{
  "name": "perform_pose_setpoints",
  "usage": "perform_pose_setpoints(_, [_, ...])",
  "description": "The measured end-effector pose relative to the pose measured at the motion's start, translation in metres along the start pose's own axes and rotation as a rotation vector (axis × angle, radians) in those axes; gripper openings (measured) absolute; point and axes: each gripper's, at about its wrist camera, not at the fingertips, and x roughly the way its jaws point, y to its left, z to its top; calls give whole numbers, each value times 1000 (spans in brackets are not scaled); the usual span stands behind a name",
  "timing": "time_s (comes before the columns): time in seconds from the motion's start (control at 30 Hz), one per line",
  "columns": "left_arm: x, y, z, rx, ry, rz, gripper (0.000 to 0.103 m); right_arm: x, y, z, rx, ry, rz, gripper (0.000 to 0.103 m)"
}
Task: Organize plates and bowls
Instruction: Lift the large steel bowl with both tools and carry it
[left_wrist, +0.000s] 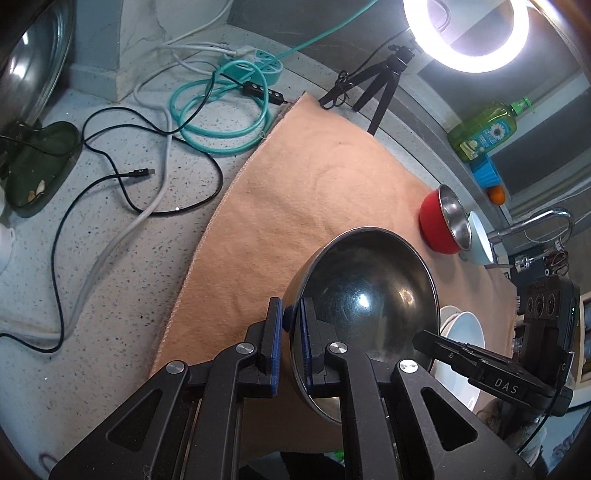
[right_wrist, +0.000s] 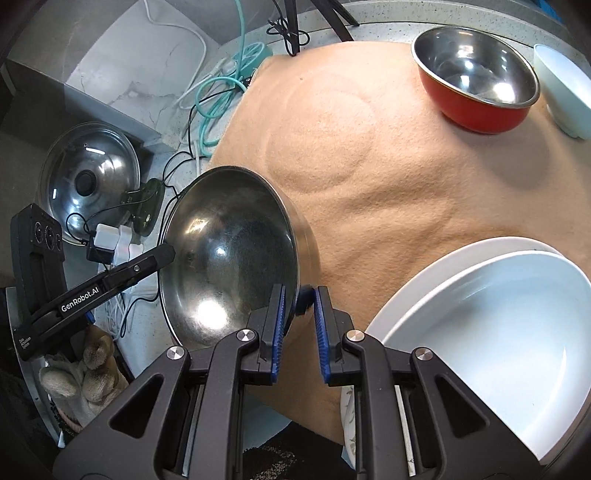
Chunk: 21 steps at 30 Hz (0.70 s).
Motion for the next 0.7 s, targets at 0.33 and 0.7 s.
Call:
perform_pose_setpoints(0.33, [4,-3,2,3,5,13,8,3,-1,4,1,11,5,17])
perform_pose_setpoints(0.7, [-6,-9,6,11,-24,24,9,-14,-2,3,-9,-39,-12,29])
